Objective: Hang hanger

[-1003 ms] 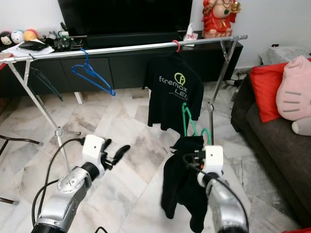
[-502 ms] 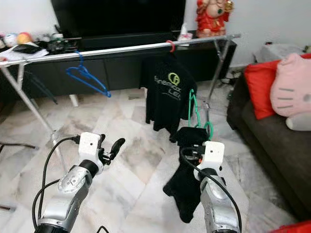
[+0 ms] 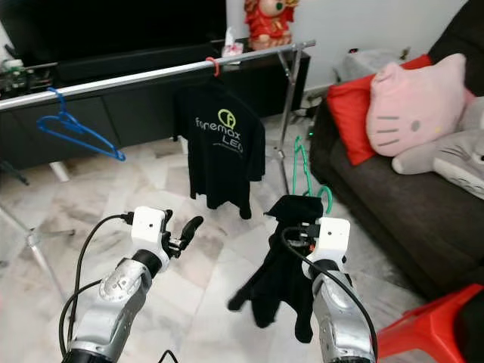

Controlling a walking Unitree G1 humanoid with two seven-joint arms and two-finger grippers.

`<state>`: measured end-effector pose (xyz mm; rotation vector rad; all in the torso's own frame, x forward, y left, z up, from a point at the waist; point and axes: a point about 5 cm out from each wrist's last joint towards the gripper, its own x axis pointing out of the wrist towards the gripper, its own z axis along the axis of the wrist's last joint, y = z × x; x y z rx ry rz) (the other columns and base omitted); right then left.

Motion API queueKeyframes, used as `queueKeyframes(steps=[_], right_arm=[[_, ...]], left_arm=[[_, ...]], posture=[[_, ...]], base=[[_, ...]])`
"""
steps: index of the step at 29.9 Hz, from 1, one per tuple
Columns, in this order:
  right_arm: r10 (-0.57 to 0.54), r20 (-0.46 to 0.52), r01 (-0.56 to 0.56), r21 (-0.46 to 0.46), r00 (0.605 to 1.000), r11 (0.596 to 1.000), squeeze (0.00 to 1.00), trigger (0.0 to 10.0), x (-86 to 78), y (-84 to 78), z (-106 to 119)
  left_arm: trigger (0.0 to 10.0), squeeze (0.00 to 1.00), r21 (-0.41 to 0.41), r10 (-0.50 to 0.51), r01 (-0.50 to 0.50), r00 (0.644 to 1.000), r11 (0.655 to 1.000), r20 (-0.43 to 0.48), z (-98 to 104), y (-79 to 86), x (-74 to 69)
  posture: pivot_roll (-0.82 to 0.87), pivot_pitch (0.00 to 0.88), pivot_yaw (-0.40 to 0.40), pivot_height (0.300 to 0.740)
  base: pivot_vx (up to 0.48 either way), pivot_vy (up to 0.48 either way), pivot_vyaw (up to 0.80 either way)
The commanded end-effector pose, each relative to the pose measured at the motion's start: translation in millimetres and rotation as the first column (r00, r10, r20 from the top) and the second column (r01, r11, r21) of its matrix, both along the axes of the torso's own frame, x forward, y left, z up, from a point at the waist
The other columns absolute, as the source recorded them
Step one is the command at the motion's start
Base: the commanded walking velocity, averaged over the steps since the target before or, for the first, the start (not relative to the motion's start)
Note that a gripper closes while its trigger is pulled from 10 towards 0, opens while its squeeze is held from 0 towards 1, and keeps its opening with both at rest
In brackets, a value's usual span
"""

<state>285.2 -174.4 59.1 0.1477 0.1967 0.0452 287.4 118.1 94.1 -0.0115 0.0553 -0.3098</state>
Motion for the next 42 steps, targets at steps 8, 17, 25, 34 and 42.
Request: queueKeyframes(steps=[8, 17, 25, 34, 42], right_arm=[[0.037, 0.046, -0.036, -0.03, 0.998, 0.999, 0.0, 10.0, 4.2, 4.6, 10.8], [0.082, 0.022, -0.08, -0.093, 0.996, 0.992, 0.0, 10.0, 7.0, -2.1, 10.9], [0.353, -0.084, -0.363, -0.185, 0.932, 0.913, 0.0, 10.0, 8.0, -6.3, 12.3], [0.648, -0.112, -0.649, -0.281, 0.754, 0.707, 0.0, 10.0, 15.2, -32.5, 58.4], [0.734, -0.149, -0.733, -0.334, 0.662, 0.593, 0.0, 10.0, 14.8, -47.0, 81.7]], left_arm=[[10.0, 0.0, 0.025, -0.017, 0.016, 1.0, 1.0, 0.013, 1.4, -2.4, -1.4], [10.0, 0.0, 0.029, -0.032, 0.032, 0.999, 0.999, 0.011, 0.6, -5.9, -2.3], [10.0, 0.0, 0.089, -0.171, 0.176, 0.983, 0.98, -0.06, -9.4, -20.0, -7.2], [10.0, 0.0, 0.127, -0.394, 0.415, 0.904, 0.901, -0.164, -21.1, -28.1, -20.1], [10.0, 0.0, 0.146, -0.518, 0.564, 0.815, 0.813, -0.261, -27.9, -26.4, -28.2]], posture=[[-0.01, 0.0, 0.016, 0.716], [-0.01, 0.0, 0.012, 0.716], [-0.02, 0.0, 0.01, 0.716], [-0.03, 0.0, 0.0, 0.716], [-0.03, 0.0, -0.006, 0.716]], base=[[0.0, 0.0, -0.4], [0.0, 0.0, 0.0], [0.0, 0.0, 0.0], [0.0, 0.0, 0.0], [0.0, 0.0, 0.0]])
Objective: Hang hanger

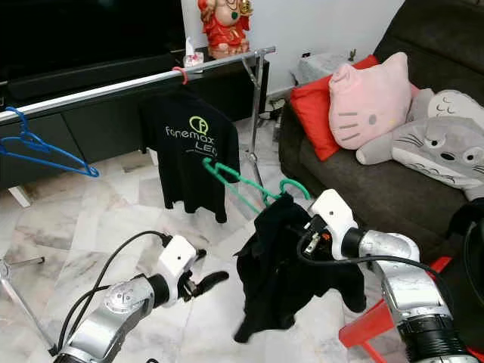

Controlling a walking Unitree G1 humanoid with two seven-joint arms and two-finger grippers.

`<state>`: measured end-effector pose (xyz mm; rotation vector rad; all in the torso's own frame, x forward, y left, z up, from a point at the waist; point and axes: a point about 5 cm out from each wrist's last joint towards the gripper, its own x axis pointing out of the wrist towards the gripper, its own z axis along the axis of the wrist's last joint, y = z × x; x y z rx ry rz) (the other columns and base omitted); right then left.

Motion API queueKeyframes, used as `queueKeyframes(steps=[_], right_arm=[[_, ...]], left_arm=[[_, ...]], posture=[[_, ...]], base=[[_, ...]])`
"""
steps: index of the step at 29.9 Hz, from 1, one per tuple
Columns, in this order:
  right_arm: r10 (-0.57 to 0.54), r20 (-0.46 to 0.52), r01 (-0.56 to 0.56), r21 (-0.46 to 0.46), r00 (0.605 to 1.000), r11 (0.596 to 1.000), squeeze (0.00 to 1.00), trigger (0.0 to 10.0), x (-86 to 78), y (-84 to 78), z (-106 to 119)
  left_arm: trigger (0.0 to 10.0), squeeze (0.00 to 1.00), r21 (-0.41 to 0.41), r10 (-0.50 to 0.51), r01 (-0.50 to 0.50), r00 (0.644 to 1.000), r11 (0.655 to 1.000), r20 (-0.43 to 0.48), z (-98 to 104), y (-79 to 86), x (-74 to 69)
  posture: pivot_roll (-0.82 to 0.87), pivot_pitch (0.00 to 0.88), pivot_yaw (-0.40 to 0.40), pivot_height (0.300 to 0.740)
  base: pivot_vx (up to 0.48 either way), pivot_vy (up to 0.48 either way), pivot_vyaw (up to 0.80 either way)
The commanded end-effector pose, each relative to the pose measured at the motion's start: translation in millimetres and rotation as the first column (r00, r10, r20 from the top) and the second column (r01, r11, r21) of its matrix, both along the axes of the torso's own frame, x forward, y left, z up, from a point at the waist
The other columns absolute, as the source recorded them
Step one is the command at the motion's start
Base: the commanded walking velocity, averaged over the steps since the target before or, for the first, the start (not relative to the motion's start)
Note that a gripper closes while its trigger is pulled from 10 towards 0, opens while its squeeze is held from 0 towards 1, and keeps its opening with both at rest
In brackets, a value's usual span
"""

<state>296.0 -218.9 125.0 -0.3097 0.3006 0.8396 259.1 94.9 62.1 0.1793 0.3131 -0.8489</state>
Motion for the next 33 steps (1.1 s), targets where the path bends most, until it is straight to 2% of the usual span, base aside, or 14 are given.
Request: queueKeyframes(steps=[1, 6, 11, 13, 23, 25, 28, 33], right_arm=[[0.031, 0.049, -0.031, 0.008, 0.998, 0.999, 0.0, 10.0, 3.6, -2.5, 17.5], [0.076, 0.048, -0.077, 0.022, 0.996, 0.997, 0.0, 10.0, 2.7, -0.3, 26.0], [0.104, 0.067, -0.103, -0.008, 0.992, 0.995, 0.0, 10.0, 5.6, 2.6, 30.4], [0.153, 0.083, -0.154, 0.004, 0.985, 0.988, 0.0, 10.0, 5.3, 8.7, 40.2], [0.206, 0.102, -0.205, -0.017, 0.973, 0.979, 0.0, 10.0, 8.0, 16.0, 48.9], [0.223, 0.107, -0.222, -0.018, 0.969, 0.975, 0.0, 10.0, 7.5, 18.5, 51.4], [0.241, 0.121, -0.241, -0.022, 0.963, 0.97, 0.0, 10.0, 7.3, 22.2, 56.1], [0.26, 0.127, -0.259, -0.025, 0.957, 0.966, 0.0, 10.0, 6.8, 24.7, 58.9]], left_arm=[[10.0, 0.0, 0.012, -0.04, 0.04, 0.999, 0.999, 0.011, 4.3, -3.2, 0.5], [10.0, 0.0, 0.007, -0.041, 0.04, 0.998, 0.999, 0.046, 8.0, -5.6, 4.6], [10.0, 0.0, -0.011, -0.06, 0.061, 0.996, 0.998, 0.061, 10.6, -17.4, 5.4], [10.0, 0.0, -0.001, -0.075, 0.076, 0.994, 0.997, 0.079, 10.5, -26.1, 6.7], [10.0, 0.0, 0.013, -0.094, 0.093, 0.991, 0.996, 0.093, 9.2, -36.0, 8.1], [10.0, 0.0, 0.042, -0.082, 0.078, 0.99, 0.996, 0.114, 8.6, -36.0, 10.8], [10.0, 0.0, 0.081, -0.006, -0.009, 0.984, 0.997, 0.177, 9.0, -32.2, 20.7], [10.0, 0.0, 0.069, 0.064, -0.079, 0.979, 0.994, 0.194, 11.6, -28.3, 30.2]], posture=[[-0.03, 0.0, -0.006, 0.716], [-0.03, 0.0, -0.006, 0.716], [-0.03, 0.0, -0.01, 0.716], [-0.03, 0.0, -0.013, 0.716], [-0.03, 0.0, -0.022, 0.716], [-0.03, 0.0, -0.023, 0.716], [-0.03, 0.0, -0.021, 0.716], [-0.04, 0.0, -0.022, 0.716]], base=[[0.0, 0.0, 0.0], [0.0, 0.0, 0.0], [0.0, 0.0, 0.0], [0.0, 0.0, 0.0], [0.0, 0.0, 0.0], [0.0, 0.0, 0.0], [0.0, 0.0, 0.0], [0.0, 0.0, 0.0]])
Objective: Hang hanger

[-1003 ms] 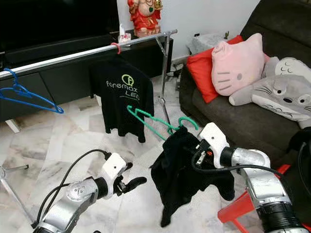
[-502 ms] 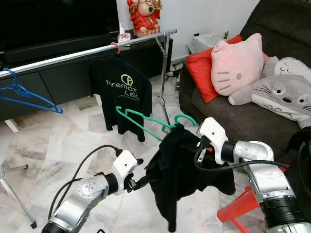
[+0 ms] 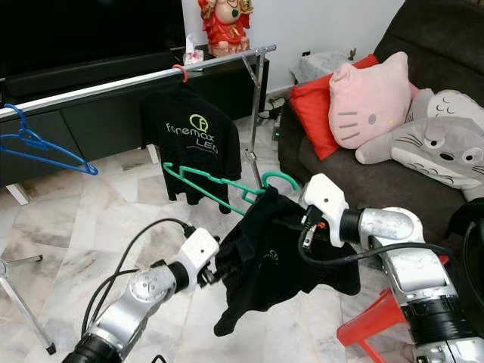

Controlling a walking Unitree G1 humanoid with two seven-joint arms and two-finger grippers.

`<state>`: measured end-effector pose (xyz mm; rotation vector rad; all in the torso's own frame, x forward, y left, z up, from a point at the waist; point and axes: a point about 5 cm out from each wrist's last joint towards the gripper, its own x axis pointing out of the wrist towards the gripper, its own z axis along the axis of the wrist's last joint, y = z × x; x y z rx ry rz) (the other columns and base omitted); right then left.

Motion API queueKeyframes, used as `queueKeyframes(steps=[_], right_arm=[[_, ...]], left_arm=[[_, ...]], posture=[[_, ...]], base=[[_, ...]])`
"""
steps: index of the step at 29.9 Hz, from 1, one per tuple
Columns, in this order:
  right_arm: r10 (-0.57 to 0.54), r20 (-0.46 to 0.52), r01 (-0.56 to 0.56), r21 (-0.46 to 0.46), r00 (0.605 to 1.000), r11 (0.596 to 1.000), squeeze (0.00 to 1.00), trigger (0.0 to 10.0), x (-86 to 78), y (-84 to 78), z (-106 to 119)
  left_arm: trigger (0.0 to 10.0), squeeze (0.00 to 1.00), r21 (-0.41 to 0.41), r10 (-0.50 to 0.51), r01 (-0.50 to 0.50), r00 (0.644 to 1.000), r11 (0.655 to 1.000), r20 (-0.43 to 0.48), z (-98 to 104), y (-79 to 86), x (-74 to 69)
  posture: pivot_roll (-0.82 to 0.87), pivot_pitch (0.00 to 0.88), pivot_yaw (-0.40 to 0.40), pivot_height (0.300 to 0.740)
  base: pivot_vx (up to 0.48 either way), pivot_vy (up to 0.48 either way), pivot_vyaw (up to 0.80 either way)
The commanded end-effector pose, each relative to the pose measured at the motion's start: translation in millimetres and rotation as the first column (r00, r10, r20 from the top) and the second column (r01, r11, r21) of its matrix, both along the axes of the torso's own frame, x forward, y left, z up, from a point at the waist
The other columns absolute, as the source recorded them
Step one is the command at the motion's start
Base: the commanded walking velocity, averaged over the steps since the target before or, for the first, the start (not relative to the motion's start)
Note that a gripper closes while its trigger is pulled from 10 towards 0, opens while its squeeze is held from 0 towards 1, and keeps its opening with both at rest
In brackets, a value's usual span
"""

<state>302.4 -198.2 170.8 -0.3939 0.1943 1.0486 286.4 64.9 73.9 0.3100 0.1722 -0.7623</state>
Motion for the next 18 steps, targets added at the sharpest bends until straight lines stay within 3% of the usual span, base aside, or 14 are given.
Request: queueKeyframes(steps=[1, 16, 17, 18], right_arm=[[0.035, 0.046, -0.035, 0.006, 0.998, 0.999, 0.0, 10.0, 0.2, 4.1, 13.2], [0.069, 0.079, -0.071, 0.018, 0.994, 0.997, 0.0, 10.0, -1.4, 14.7, 22.7], [0.069, 0.083, -0.071, 0.019, 0.994, 0.997, 0.0, 10.0, -1.4, 15.0, 23.7], [0.068, 0.086, -0.07, 0.021, 0.994, 0.997, 0.0, 10.0, -1.4, 15.4, 24.4]], left_arm=[[10.0, 0.0, 0.007, 0.02, -0.02, 1.0, 1.0, 0.009, -0.2, 1.8, 3.3], [10.0, 0.0, 0.038, -0.013, 0.013, 1.0, 0.999, -0.002, -8.9, -11.3, 9.3], [8.1, 0.0, 0.036, -0.012, 0.012, 1.0, 0.999, -0.004, -9.6, -11.8, 9.6], [4.9, 0.0, 0.036, -0.01, 0.01, 1.0, 0.999, -0.004, -10.0, -11.9, 10.0]], posture=[[-0.04, 0.0, -0.022, 0.716], [-0.05, 0.0, -0.014, 0.716], [-0.05, 0.0, -0.014, 0.716], [-0.05, 0.0, -0.011, 0.716]], base=[[0.0, 0.0, 0.0], [0.0, 0.0, 0.0], [0.0, 0.0, 0.0], [0.0, 0.0, 0.0]])
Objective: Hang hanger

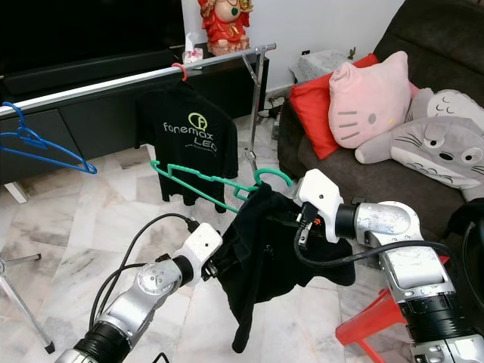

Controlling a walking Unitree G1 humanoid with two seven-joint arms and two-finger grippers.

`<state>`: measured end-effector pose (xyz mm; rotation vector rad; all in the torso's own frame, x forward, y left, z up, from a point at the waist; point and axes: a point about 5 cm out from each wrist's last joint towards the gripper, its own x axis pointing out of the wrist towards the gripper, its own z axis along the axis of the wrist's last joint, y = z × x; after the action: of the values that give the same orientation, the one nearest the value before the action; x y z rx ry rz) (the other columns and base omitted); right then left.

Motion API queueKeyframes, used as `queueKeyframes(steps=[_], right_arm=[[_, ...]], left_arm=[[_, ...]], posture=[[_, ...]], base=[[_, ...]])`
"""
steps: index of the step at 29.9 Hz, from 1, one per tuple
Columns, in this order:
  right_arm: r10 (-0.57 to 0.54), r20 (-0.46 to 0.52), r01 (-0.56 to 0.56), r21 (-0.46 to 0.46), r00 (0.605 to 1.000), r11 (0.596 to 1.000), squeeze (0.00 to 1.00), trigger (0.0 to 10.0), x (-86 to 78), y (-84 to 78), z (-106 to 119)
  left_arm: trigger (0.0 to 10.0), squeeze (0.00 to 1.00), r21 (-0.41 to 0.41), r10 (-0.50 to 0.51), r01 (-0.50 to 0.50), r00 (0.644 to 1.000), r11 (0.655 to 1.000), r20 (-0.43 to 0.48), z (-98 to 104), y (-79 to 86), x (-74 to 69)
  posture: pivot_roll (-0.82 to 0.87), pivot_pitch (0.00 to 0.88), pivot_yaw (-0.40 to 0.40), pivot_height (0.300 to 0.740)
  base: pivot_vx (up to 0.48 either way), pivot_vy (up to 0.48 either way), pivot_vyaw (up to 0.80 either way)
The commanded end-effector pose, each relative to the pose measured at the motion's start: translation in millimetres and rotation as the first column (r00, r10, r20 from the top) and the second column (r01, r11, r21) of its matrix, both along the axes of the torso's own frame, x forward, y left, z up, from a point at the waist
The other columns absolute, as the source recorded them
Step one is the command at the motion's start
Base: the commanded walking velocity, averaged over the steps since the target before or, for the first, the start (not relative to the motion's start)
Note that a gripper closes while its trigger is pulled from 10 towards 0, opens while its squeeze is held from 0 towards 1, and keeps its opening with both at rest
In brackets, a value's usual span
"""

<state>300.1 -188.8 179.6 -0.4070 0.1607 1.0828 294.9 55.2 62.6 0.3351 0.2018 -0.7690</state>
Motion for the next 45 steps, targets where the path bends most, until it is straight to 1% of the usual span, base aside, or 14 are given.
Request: queueKeyframes(steps=[1, 2, 7, 13, 18, 23, 27, 32, 37, 40, 41, 43, 44, 45], right_arm=[[0.027, 0.06, -0.028, 0.018, 0.998, 0.999, 0.0, 10.0, 1.0, 6.0, 15.8], [0.025, 0.061, -0.026, 0.016, 0.998, 1.0, 0.0, 10.0, 1.1, 5.9, 15.7], [0.018, 0.065, -0.019, 0.014, 0.998, 1.0, 0.0, 10.0, 2.7, 6.5, 15.1], [0.017, 0.071, -0.018, 0.015, 0.997, 1.0, 0.0, 10.0, 4.0, 8.9, 15.7], [0.011, 0.074, -0.012, 0.014, 0.997, 1.0, 0.0, 10.0, 4.8, 9.7, 15.6], [0.013, 0.072, -0.014, 0.014, 0.997, 1.0, 0.0, 10.0, 4.4, 10.5, 15.2], [0.013, 0.067, -0.014, 0.016, 0.998, 1.0, 0.0, 10.0, 3.7, 11.7, 13.8], [0.012, 0.066, -0.014, 0.02, 0.998, 1.0, 0.0, 10.0, 3.4, 12.5, 13.7], [0.012, 0.066, -0.014, 0.019, 0.998, 1.0, 0.0, 10.0, 2.9, 12.5, 12.1], [-0.017, 0.062, 0.017, 0.006, 0.998, 1.0, 0.0, 10.0, 5.1, 8.0, 8.0], [-0.017, 0.062, 0.017, 0.006, 0.998, 1.0, 0.0, 10.0, 5.1, 8.0, 8.0], [-0.043, 0.05, 0.046, -0.056, 0.998, 0.997, 0.0, 10.0, 4.8, -1.2, -2.2], [-0.043, 0.05, 0.046, -0.056, 0.998, 0.997, 0.0, 10.0, 4.8, -1.2, -2.2], [-0.055, 0.057, 0.063, -0.142, 0.997, 0.988, 0.0, 10.0, 5.2, -7.8, -10.8]], left_arm=[[2.9, 0.0, 0.005, 0.005, -0.005, 1.0, 1.0, 0.015, 0.9, -1.9, 2.0], [0.0, 0.0, 0.005, 0.011, -0.011, 1.0, 1.0, 0.016, 0.7, -1.6, 2.2], [0.0, 0.0, 0.027, -0.003, 0.003, 1.0, 1.0, 0.009, -2.1, 1.6, 1.0], [0.0, 0.0, 0.036, 0.021, -0.021, 1.0, 0.999, -0.002, -5.4, 4.7, 1.8], [0.0, 0.0, 0.065, 0.0, 0.001, 1.0, 0.998, -0.016, -10.9, 5.5, -1.5], [0.0, 0.0, 0.055, 0.024, -0.023, 1.0, 0.998, -0.009, -10.3, 6.6, -0.4], [0.0, 0.0, 0.046, 0.062, -0.062, 0.998, 0.997, 0.007, -7.8, 9.4, 4.1], [0.0, 0.0, 0.055, 0.078, -0.079, 0.997, 0.995, 0.015, -7.5, 11.9, 5.8], [0.0, 0.0, 0.03, 0.183, -0.182, 0.983, 0.983, -0.002, -6.6, 20.3, 11.8], [0.0, 0.0, 0.002, 0.287, -0.287, 0.958, 0.958, -0.017, -4.6, 33.5, 18.5], [0.0, 0.0, 0.002, 0.287, -0.287, 0.958, 0.958, -0.017, -4.6, 33.5, 18.5], [0.0, 0.0, -0.021, 0.39, -0.39, 0.92, 0.92, -0.035, -3.3, 52.0, 22.9], [0.0, 0.0, -0.021, 0.39, -0.39, 0.92, 0.92, -0.035, -3.3, 52.0, 22.9], [0.0, 0.0, -0.03, 0.413, -0.415, 0.91, 0.909, -0.043, -3.3, 57.6, 23.4]], posture=[[-0.05, 0.0, -0.011, 0.716], [-0.05, 0.0, -0.011, 0.716], [-0.04, 0.0, -0.014, 0.716], [-0.04, 0.0, -0.014, 0.716], [-0.04, 0.0, -0.014, 0.716], [-0.04, 0.0, -0.013, 0.716], [-0.04, 0.0, -0.012, 0.716], [-0.04, 0.0, -0.012, 0.716], [-0.04, 0.0, -0.012, 0.716], [-0.04, 0.0, -0.012, 0.716], [-0.04, 0.0, -0.012, 0.716], [-0.04, 0.0, -0.006, 0.716], [-0.04, 0.0, -0.006, 0.716], [-0.04, 0.0, -0.006, 0.716]], base=[[0.0, 0.0, 0.0], [0.0, 0.0, 0.0], [0.0, 0.0, 0.0], [0.0, 0.0, 0.0], [0.0, 0.0, 0.0], [0.0, 0.0, 0.0], [0.0, 0.0, 0.0], [0.0, 0.0, 0.0], [0.0, 0.0, 0.0], [0.0, 0.0, 0.0], [0.0, 0.0, 0.0], [0.0, 0.0, 0.0], [0.0, 0.0, 0.0], [0.0, 0.0, 0.0]])
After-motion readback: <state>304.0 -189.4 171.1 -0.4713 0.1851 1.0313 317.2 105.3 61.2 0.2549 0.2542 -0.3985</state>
